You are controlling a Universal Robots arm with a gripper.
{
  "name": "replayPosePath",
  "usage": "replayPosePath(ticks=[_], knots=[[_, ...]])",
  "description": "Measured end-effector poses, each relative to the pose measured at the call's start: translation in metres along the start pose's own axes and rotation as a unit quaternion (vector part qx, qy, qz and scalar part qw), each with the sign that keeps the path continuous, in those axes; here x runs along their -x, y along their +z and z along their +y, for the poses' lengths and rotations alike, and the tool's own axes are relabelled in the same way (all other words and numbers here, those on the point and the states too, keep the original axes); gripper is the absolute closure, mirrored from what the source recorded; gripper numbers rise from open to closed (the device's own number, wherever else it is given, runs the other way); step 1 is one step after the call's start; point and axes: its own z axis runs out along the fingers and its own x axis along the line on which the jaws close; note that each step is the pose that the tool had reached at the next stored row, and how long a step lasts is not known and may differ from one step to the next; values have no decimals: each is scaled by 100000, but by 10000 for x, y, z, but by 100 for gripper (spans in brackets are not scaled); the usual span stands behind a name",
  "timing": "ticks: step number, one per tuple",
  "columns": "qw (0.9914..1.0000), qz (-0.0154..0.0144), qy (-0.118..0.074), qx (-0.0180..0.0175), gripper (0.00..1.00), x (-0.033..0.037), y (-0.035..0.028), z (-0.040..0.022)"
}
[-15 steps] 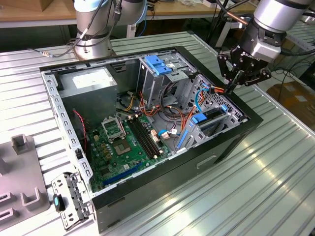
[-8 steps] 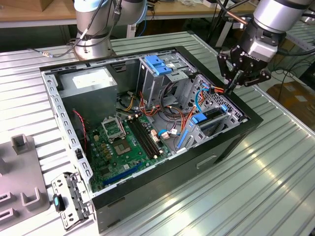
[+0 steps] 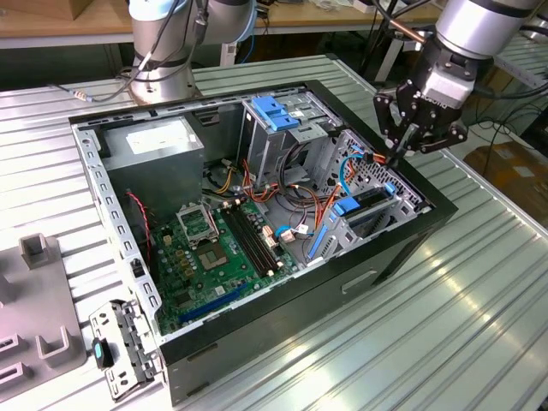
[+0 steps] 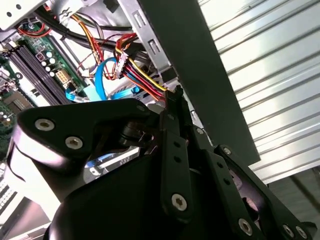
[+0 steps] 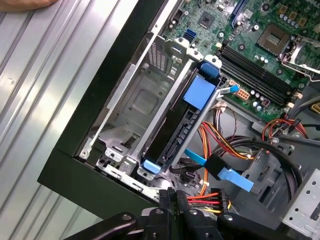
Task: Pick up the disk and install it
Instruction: 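Insert the first disk wire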
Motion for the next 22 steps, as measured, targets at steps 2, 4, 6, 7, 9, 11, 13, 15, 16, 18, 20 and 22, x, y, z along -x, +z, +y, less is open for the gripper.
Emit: replayPosePath(ticks=[2,4,6,7,9,11,13,15,16,18,20,22], knots=[[99999,13,397,6,84,8,0,15],[99985,57,1708,6,84,8,0,14],[99939,123,3494,15,84,8,1,15],[99883,171,4838,19,84,9,1,15],[99768,241,6808,25,84,9,2,15],[99560,337,9364,38,84,9,5,15],[99390,395,11018,44,84,8,6,15],[99236,444,12332,50,84,9,7,15],[99152,466,12983,51,84,9,8,15],[98982,512,14224,56,84,10,8,18],[98927,528,14603,58,84,27,7,45],[98926,520,14606,55,84,43,7,75]])
